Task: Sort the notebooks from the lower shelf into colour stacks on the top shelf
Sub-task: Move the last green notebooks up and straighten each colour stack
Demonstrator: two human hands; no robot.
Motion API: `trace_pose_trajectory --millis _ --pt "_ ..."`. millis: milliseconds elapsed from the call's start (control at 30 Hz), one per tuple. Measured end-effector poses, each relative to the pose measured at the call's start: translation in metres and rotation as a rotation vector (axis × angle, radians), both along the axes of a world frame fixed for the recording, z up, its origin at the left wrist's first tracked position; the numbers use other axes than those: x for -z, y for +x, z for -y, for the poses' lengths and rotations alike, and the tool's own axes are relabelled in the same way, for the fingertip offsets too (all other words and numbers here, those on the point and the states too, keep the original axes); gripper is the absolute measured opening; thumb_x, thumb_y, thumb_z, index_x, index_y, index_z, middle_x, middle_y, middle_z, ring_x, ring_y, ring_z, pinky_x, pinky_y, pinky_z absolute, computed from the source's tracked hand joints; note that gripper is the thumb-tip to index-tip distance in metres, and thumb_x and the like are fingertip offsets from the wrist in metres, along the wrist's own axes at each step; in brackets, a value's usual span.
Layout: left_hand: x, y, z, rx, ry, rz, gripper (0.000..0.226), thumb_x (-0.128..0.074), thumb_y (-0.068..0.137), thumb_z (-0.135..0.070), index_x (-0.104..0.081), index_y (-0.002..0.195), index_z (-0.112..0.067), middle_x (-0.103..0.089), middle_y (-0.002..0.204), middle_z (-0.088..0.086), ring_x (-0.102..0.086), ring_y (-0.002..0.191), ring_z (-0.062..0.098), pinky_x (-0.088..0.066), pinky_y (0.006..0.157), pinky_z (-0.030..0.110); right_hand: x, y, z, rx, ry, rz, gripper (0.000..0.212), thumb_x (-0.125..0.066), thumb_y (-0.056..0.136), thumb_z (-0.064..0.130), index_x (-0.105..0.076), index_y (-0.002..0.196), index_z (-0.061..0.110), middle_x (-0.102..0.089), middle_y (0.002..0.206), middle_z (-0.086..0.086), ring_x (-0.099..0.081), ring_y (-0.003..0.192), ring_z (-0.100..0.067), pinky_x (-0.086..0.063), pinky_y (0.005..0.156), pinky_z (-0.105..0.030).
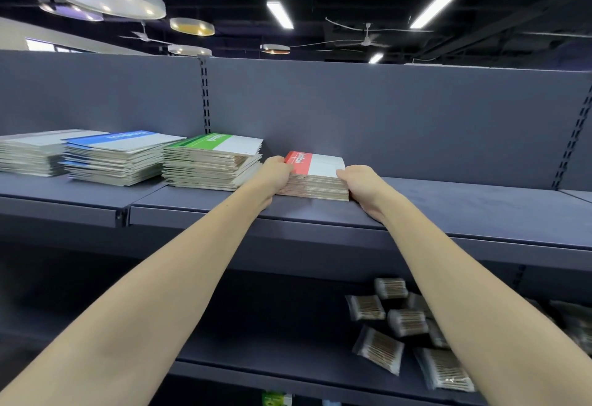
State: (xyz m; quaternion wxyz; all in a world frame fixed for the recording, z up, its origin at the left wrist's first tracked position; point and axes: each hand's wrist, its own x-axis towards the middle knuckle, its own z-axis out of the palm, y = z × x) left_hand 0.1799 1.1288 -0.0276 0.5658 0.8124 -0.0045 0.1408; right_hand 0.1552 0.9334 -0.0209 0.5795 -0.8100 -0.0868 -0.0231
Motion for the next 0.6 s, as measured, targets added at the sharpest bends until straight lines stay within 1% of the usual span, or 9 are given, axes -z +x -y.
trace_pose_trajectory --millis 33,100,167,233,300,367,433,500,600 --pt "0.0 -0.001 0.001 -0.016 0.033 0.004 0.012 -0.046 0.095 -0.012 -0.057 0.1 -0.01 -0.058 0.096 0.008 -0.049 0.086 0.024 -0.033 0.067 0.031 0.0 -0.001 -0.001 0.02 -0.057 0.023 0.022 -0.048 0.096 0.023 -0.039 0.077 0.017 -0.04 0.079 -0.002 -0.036 0.071 -0.02 -0.028 0.064 -0.032" --pt "-0.002 -0.007 0.006 -0.07 0.17 0.001 0.022 -0.04 0.096 -0.011 -0.056 0.11 -0.006 -0.058 0.102 0.01 -0.051 0.088 0.025 -0.034 0.064 0.03 0.001 -0.001 -0.004 0.084 -0.232 0.082 0.024 -0.037 0.101 0.018 -0.037 0.077 0.017 -0.039 0.08 -0.001 -0.034 0.07 -0.019 -0.025 0.059 -0.032" --pt "-0.005 -0.012 0.011 -0.116 0.266 -0.001 0.032 -0.036 0.098 -0.011 -0.054 0.122 0.001 -0.059 0.118 0.018 -0.057 0.105 0.035 -0.043 0.075 0.034 -0.001 -0.007 -0.009 0.138 -0.386 0.145 0.021 -0.031 0.102 0.016 -0.042 0.085 0.012 -0.045 0.089 -0.004 -0.039 0.079 -0.023 -0.03 0.063 -0.034" --pt "-0.009 -0.023 0.015 -0.117 0.336 0.031 0.033 -0.037 0.101 -0.01 -0.053 0.124 0.006 -0.058 0.125 0.023 -0.055 0.117 0.04 -0.042 0.087 0.035 -0.005 -0.017 -0.016 0.184 -0.518 0.152 0.019 -0.027 0.103 0.01 -0.043 0.095 0.005 -0.051 0.105 -0.013 -0.041 0.089 -0.028 -0.035 0.074 -0.036" --pt "-0.012 -0.033 0.014 -0.136 0.432 0.116 0.028 -0.04 0.1 -0.01 -0.055 0.116 0.006 -0.059 0.122 0.023 -0.055 0.113 0.039 -0.037 0.083 0.034 -0.006 -0.027 -0.024 0.248 -0.549 0.152 0.02 -0.025 0.101 0.0 -0.045 0.098 0.002 -0.053 0.12 -0.022 -0.043 0.093 -0.031 -0.038 0.081 -0.038" --pt "-0.015 -0.044 0.011 -0.142 0.525 0.233 0.02 -0.043 0.097 -0.013 -0.056 0.105 0.0 -0.062 0.113 0.018 -0.056 0.105 0.035 -0.034 0.077 0.033 -0.007 -0.037 -0.028 0.314 -0.577 0.212 0.027 -0.028 0.1 -0.003 -0.054 0.108 -0.003 -0.054 0.125 -0.023 -0.051 0.102 -0.036 -0.04 0.085 -0.037" --pt "-0.022 -0.054 0.006 -0.081 0.571 0.313 0.022 -0.044 0.096 -0.015 -0.061 0.103 -0.003 -0.066 0.107 0.012 -0.058 0.1 0.033 -0.04 0.075 0.033 -0.008 -0.041 -0.033 0.386 -0.49 0.247 0.033 -0.033 0.102 0.003 -0.055 0.125 -0.002 -0.057 0.131 -0.019 -0.052 0.115 -0.036 -0.04 0.088 -0.034" --pt "-0.032 -0.066 -0.007 -0.026 0.581 0.36 0.025 -0.046 0.093 -0.016 -0.067 0.107 -0.011 -0.07 0.103 0.005 -0.061 0.095 0.028 -0.046 0.076 0.032 -0.012 -0.048 -0.046 0.429 -0.471 0.319 0.038 -0.036 0.103 0.011 -0.055 0.135 0.007 -0.057 0.136 -0.013 -0.052 0.122 -0.032 -0.043 0.094 -0.035" --pt "-0.047 -0.076 -0.042 -0.017 0.586 0.433 0.025 -0.048 0.09 -0.016 -0.068 0.105 -0.016 -0.071 0.101 0.003 -0.062 0.095 0.028 -0.052 0.082 0.037 -0.022 -0.053 -0.086 0.377 -0.497 0.437 0.036 -0.039 0.101 0.014 -0.061 0.13 0.013 -0.062 0.131 -0.005 -0.055 0.12 -0.026 -0.044 0.093 -0.033"
